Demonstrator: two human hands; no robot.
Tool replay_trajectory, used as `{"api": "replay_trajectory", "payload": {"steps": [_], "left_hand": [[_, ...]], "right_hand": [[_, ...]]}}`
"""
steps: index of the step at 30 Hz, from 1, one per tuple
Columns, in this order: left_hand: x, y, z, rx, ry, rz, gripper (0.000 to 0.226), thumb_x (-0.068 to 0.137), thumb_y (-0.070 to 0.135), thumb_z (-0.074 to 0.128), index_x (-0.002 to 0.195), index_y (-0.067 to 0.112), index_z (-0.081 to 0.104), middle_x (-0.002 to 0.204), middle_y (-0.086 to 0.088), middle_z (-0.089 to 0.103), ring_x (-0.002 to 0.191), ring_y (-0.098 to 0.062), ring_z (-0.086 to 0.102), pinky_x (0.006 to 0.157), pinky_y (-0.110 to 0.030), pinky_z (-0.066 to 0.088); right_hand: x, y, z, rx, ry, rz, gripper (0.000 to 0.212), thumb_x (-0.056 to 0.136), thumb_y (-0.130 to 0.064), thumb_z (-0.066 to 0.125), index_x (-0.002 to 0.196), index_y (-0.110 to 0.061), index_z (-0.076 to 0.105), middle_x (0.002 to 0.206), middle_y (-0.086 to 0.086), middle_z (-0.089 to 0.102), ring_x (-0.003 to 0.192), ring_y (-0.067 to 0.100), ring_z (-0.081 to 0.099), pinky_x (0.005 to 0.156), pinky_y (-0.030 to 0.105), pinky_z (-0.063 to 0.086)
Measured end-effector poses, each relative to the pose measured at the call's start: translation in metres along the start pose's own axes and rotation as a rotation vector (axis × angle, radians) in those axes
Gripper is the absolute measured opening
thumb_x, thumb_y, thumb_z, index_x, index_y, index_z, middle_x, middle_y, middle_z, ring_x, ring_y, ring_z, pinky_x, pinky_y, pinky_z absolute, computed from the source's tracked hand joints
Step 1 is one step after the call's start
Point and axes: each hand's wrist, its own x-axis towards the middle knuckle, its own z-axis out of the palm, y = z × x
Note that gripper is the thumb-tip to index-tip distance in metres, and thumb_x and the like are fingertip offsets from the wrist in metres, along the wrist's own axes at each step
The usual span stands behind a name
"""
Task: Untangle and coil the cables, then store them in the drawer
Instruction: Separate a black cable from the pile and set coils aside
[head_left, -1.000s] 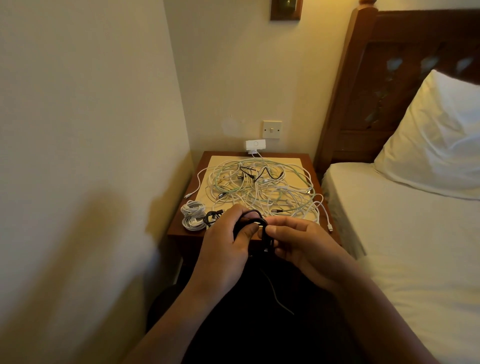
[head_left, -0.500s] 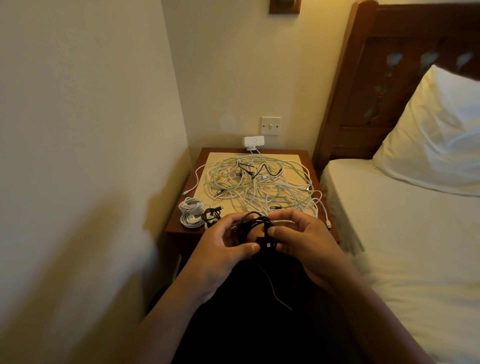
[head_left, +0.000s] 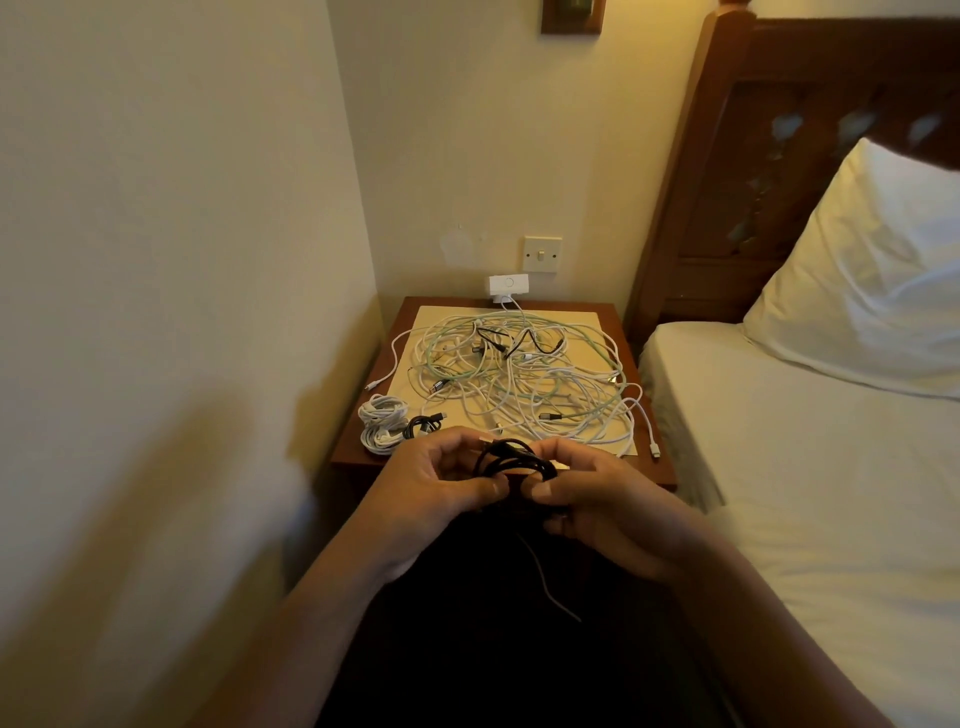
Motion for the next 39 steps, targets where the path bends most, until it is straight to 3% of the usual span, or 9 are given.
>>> {"api": "replay_trajectory", "payload": {"steps": [8,12,16,20,24,27,30,34,39], "left_hand": [[0.004,-0.006,-0.003,-0.522,-0.039,-0.16,0.047,0.083,-0.004,0.069,0.129,0.001,0.057,0.094,-0.017,0.065,0.082,-0.021,0.068,0.088,-0.041,0.058],[0.002,-0.008,-0.005,-0.727,-0.13,-0.238,0.049,0.077,-0.005,0.058,0.126,0.001,0.061,0.077,-0.012,0.05,0.067,-0.019,0.055,0.083,-0.038,0.042],[0.001,-0.008,-0.005,-0.682,-0.123,-0.288,0.038,0.086,0.007,0.063,0.123,0.001,0.066,0.074,-0.008,0.043,0.063,-0.017,0.046,0.079,-0.034,0.038],[0.004,-0.008,0.002,-0.727,0.01,-0.259,0.027,0.09,0.012,0.055,0.111,0.001,0.068,0.069,-0.009,0.042,0.059,-0.017,0.044,0.072,-0.031,0.039],[0.003,-0.011,0.01,-0.882,0.008,-0.219,0.023,0.082,0.0,0.052,0.1,0.001,0.066,0.071,-0.015,0.049,0.063,-0.024,0.053,0.08,-0.036,0.042],[0.0,-0.02,0.014,-0.953,0.001,-0.208,0.024,0.084,-0.003,0.05,0.09,0.003,0.073,0.073,-0.016,0.053,0.065,-0.025,0.057,0.081,-0.037,0.048],[-0.001,-0.03,0.009,-0.896,-0.06,-0.237,0.025,0.078,-0.007,0.059,0.098,0.006,0.064,0.082,-0.018,0.059,0.075,-0.028,0.063,0.08,-0.039,0.053],[-0.002,-0.032,0.001,-0.482,-0.148,-0.25,0.028,0.076,0.014,0.079,0.093,0.01,0.057,0.09,-0.017,0.066,0.087,-0.027,0.068,0.093,-0.044,0.051],[-0.004,-0.033,0.005,-0.155,-0.107,-0.183,0.032,0.088,0.012,0.07,0.115,0.001,0.056,0.081,-0.015,0.068,0.073,-0.022,0.065,0.072,-0.029,0.054]], "right_hand": [[-0.006,-0.001,0.012,-0.598,0.311,-0.299,0.039,0.096,-0.001,0.066,0.124,-0.027,0.07,0.101,-0.004,0.078,0.088,0.016,0.074,0.079,0.031,0.062],[-0.01,-0.001,0.011,-0.793,0.381,-0.378,0.051,0.095,0.0,0.067,0.104,-0.05,0.072,0.091,-0.015,0.077,0.083,0.012,0.072,0.077,0.023,0.058],[-0.011,0.004,0.01,-0.901,0.38,-0.389,0.041,0.093,-0.008,0.072,0.11,-0.045,0.075,0.094,-0.029,0.073,0.093,-0.006,0.067,0.081,0.008,0.047],[-0.006,0.016,0.01,-0.67,0.392,-0.379,0.028,0.097,-0.011,0.068,0.111,-0.034,0.077,0.096,-0.009,0.078,0.09,0.01,0.074,0.084,0.025,0.06],[0.003,0.03,0.015,-0.061,0.381,-0.199,0.019,0.097,-0.009,0.064,0.115,-0.011,0.07,0.106,0.01,0.078,0.102,0.028,0.075,0.088,0.041,0.061],[0.005,0.029,0.011,0.246,0.327,-0.165,0.027,0.081,-0.004,0.07,0.108,-0.005,0.067,0.111,0.02,0.076,0.102,0.03,0.074,0.082,0.038,0.061],[0.004,0.028,0.007,0.091,0.396,-0.215,0.024,0.085,0.004,0.071,0.107,-0.006,0.07,0.104,0.016,0.078,0.096,0.027,0.076,0.074,0.031,0.06],[0.001,0.025,-0.001,-0.356,0.414,-0.245,0.024,0.09,0.0,0.073,0.106,-0.017,0.076,0.099,0.003,0.08,0.095,0.018,0.076,0.082,0.032,0.057],[0.002,0.027,0.001,-0.552,0.301,-0.216,0.028,0.092,-0.007,0.073,0.112,-0.026,0.076,0.104,-0.001,0.079,0.102,0.016,0.074,0.098,0.042,0.056]]}}
